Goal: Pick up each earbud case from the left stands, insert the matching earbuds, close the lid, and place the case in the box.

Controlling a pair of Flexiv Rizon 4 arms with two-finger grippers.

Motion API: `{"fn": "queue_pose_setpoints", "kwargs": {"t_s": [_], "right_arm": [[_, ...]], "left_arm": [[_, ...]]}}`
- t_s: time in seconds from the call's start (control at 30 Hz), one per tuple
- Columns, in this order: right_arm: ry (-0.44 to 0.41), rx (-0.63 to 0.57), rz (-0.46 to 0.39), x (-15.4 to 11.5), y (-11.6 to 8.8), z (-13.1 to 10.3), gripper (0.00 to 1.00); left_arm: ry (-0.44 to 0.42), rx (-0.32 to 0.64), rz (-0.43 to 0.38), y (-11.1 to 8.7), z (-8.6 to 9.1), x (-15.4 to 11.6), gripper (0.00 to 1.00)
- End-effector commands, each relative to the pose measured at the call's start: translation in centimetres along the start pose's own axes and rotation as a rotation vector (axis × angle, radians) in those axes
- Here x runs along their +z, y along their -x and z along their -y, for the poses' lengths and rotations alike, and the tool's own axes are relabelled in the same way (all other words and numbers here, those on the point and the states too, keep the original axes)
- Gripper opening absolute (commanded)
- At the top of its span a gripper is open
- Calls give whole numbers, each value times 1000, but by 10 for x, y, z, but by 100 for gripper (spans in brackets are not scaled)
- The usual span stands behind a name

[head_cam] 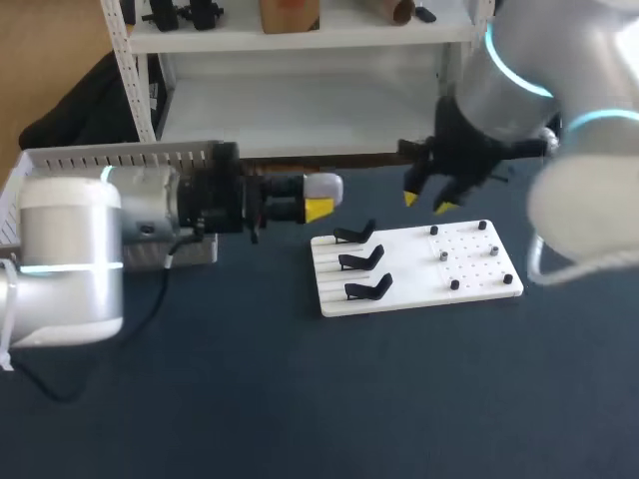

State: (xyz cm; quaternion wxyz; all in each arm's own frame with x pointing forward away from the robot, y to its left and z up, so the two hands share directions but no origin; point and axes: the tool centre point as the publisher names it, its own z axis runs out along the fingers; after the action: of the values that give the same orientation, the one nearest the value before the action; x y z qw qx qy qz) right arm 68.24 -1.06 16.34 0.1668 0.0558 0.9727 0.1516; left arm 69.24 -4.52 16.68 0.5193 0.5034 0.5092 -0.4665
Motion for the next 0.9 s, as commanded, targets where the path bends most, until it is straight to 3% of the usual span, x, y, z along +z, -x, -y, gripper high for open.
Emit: {"fn": "queue_pose_setpoints", "kwargs": {"t_s": [0.03,0.13,0.2,0.23,0.53,0.9], "right_arm": [[50,-17,180,-8,-8,14,41],[77,-71,189,-13,-9,17,48],[93,-101,175,-15,-11,19,73],[93,-101,175,-15,-11,19,100],[93,-101,175,-15,-11,19,100],[93,-101,175,-15,-11,19,100]], "left_arm": [[26,12,-23,13,6,-28,0],[48,9,-36,17,5,-50,0],[68,13,-81,21,4,-65,0],[81,10,-90,23,2,-75,0],[201,7,-180,30,-7,-147,0],[284,-19,-249,14,-32,-216,0]]}}
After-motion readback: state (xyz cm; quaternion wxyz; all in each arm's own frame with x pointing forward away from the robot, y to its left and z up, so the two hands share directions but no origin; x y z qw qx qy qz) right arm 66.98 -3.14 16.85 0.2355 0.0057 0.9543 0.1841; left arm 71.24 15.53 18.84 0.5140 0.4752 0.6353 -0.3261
